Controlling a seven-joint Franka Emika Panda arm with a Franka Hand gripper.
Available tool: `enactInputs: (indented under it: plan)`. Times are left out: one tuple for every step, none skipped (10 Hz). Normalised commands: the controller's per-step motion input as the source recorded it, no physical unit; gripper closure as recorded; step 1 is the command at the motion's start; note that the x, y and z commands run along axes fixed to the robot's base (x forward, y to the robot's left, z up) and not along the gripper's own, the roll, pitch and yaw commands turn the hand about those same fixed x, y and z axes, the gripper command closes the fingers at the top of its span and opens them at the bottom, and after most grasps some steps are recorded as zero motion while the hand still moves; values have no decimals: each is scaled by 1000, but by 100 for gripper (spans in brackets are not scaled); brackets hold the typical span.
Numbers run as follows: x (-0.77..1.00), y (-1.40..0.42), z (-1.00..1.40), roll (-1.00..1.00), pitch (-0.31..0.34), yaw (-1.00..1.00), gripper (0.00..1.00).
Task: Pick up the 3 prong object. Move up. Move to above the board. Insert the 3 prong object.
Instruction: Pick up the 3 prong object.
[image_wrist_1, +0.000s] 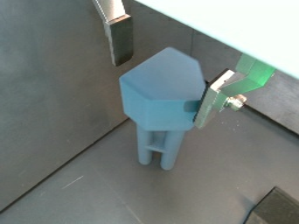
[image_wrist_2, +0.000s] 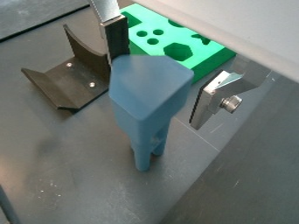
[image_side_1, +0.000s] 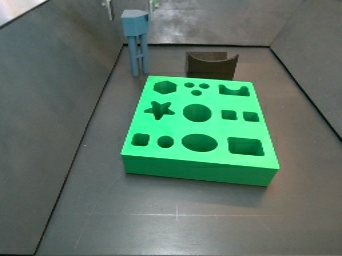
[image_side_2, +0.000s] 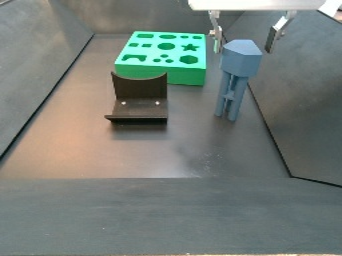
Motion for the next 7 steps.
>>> enactInputs:
  plan:
    - [-86, 6, -251, 0, -123, 0, 0]
    - [-83, 20, -220, 0, -124, 0, 0]
    - [-106, 0, -174, 0, -139, 0, 0]
    - [-86, 11, -154, -9, -134, 0, 0]
    - [-54, 34, -117, -23, -136, 0, 0]
    - [-63, 34, -103, -23, -130, 0, 0]
    - [-29, 6, -6, -67, -111, 0, 0]
